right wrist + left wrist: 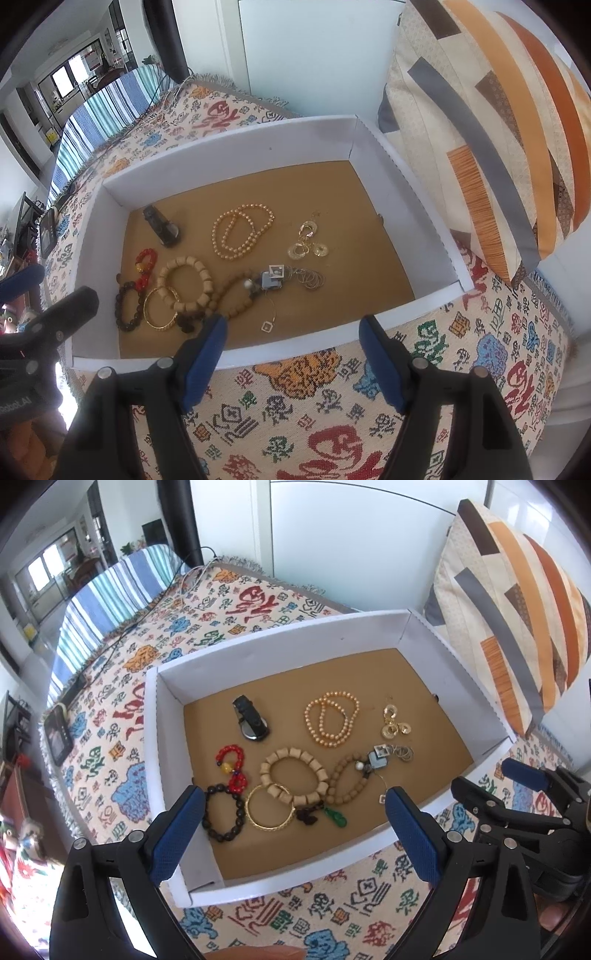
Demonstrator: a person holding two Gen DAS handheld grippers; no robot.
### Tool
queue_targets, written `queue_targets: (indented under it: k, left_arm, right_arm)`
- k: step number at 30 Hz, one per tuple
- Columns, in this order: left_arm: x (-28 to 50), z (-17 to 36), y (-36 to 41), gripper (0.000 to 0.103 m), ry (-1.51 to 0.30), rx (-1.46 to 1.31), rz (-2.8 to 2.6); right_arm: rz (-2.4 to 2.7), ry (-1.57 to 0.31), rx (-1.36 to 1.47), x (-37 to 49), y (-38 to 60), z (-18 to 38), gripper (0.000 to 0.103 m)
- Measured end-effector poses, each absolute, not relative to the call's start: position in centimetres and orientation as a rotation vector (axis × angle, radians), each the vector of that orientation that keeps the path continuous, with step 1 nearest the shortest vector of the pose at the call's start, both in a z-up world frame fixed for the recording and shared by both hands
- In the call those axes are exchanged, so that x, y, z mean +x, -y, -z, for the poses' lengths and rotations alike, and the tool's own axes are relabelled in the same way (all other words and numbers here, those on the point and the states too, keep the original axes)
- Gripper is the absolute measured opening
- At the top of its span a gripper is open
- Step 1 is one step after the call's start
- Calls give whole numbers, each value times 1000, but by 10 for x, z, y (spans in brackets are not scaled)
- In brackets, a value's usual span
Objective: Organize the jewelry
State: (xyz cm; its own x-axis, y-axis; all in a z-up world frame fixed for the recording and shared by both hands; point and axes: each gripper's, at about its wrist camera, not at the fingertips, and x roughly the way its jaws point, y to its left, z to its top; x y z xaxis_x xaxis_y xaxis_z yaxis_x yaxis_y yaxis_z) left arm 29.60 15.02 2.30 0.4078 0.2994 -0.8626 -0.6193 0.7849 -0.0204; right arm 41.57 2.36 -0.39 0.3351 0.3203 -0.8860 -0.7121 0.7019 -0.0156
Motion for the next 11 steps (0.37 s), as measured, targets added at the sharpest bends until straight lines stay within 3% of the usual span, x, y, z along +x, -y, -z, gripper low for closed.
queue_targets:
  k: [11]
  left_arm:
    - [295, -15, -155, 98, -1009, -389, -607]
  right_arm:
    - [-697, -1031, -448, 417, -28, 9, 75]
